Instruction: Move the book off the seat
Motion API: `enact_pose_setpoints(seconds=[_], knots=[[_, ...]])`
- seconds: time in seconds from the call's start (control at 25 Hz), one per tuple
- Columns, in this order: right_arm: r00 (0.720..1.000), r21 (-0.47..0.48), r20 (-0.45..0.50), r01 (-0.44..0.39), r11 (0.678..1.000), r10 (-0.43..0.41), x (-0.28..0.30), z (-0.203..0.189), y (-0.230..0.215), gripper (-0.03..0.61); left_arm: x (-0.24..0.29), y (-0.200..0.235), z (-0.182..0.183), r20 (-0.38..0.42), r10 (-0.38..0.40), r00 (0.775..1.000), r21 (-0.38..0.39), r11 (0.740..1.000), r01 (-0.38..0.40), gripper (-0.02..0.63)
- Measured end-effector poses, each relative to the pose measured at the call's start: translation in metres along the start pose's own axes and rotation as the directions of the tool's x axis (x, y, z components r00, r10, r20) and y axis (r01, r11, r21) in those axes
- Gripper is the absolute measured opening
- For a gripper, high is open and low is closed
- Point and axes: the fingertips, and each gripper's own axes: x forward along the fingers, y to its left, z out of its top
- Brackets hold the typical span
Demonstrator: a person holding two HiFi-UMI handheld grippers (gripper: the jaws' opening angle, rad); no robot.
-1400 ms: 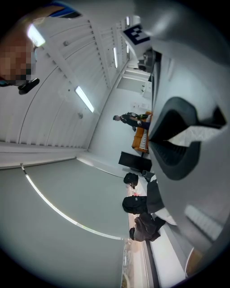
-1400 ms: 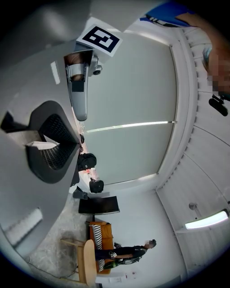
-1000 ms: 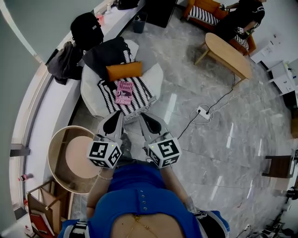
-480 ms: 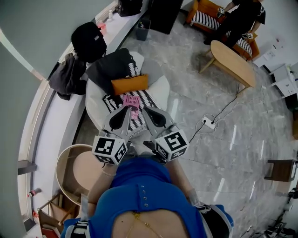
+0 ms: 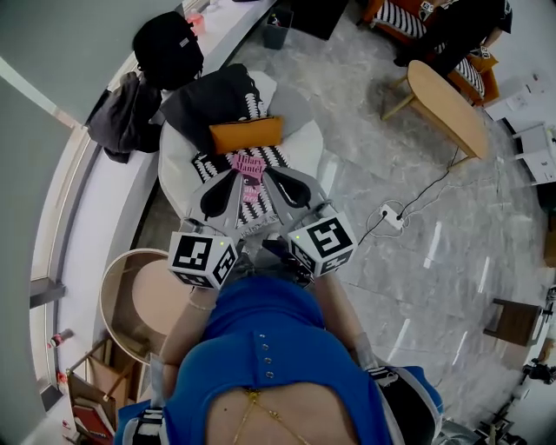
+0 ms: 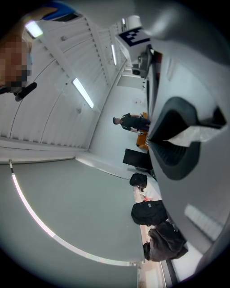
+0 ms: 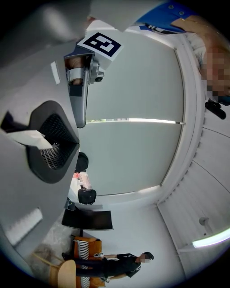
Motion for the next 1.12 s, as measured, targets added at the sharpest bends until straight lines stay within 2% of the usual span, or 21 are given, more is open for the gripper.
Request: enact_pose_setpoints(seconds=[0.16, 0.56, 1.12], knots=[[0.999, 0.001, -0.003, -0.054, 0.999, 0.054, 0.006, 0.005, -0.012, -0.001, 0.009, -0.004, 0.009, 0.022, 0.042, 0.999, 0.018, 0.999, -0.043, 0.003], [0.989, 0.020, -0.008, -0.149, 0.989, 0.149, 0.014, 0.011, -0.046, -0.002, 0.041, -0.013, 0.007, 0.015, 0.119, 0.993, -0.035, 0.992, -0.118, 0.002], [0.979, 0.046, -0.042, -0.196, 0.979, 0.198, 0.019, -0.007, -0.060, -0.001, 0.055, -0.011, -0.012, -0.028, 0.157, 0.987, -0.063, 0.985, -0.158, 0.002]])
